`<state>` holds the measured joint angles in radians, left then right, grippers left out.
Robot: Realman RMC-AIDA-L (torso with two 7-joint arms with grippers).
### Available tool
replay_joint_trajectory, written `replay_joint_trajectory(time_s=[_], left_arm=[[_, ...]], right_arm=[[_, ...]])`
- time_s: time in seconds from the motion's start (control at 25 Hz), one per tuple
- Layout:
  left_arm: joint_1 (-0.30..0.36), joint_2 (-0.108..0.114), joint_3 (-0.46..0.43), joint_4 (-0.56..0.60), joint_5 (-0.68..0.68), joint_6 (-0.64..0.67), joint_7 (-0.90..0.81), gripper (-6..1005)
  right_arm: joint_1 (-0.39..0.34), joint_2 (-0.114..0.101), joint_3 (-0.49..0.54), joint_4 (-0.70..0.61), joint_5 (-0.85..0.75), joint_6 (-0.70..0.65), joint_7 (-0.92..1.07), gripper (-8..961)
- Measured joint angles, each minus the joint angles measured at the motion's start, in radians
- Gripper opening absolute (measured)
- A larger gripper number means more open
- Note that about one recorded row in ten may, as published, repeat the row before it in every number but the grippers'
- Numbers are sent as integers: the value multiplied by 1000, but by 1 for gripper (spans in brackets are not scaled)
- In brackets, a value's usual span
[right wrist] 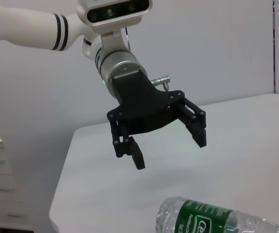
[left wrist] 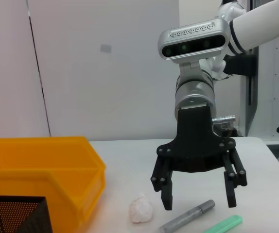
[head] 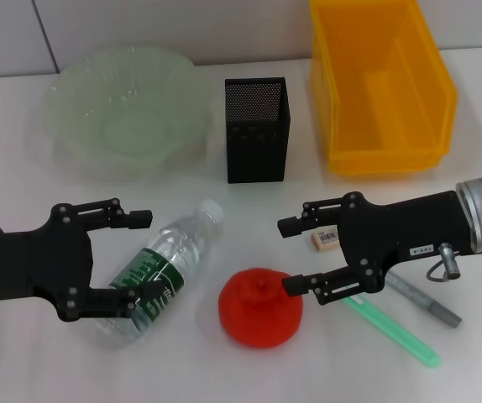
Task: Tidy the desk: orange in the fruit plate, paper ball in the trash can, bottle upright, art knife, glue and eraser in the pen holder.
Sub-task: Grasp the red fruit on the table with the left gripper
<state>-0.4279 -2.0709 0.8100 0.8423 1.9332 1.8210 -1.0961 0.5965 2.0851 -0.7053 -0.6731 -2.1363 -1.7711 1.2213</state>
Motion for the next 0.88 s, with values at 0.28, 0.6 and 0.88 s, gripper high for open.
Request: replay_joint_trajectory(time_s=[0.28,0.6,0.88], left_arm=[[0,2,1,15,-8,1,-10,795],[-1,2,5,17,-8,4,-11,788],[-2,2,7,16,-8,-3,-10,781]], right_arm=[[1,1,-10,7,3,5,5,770],[5,1,-10,13,4,6,1,770],[5,1,-10,14,4,6,0,770]])
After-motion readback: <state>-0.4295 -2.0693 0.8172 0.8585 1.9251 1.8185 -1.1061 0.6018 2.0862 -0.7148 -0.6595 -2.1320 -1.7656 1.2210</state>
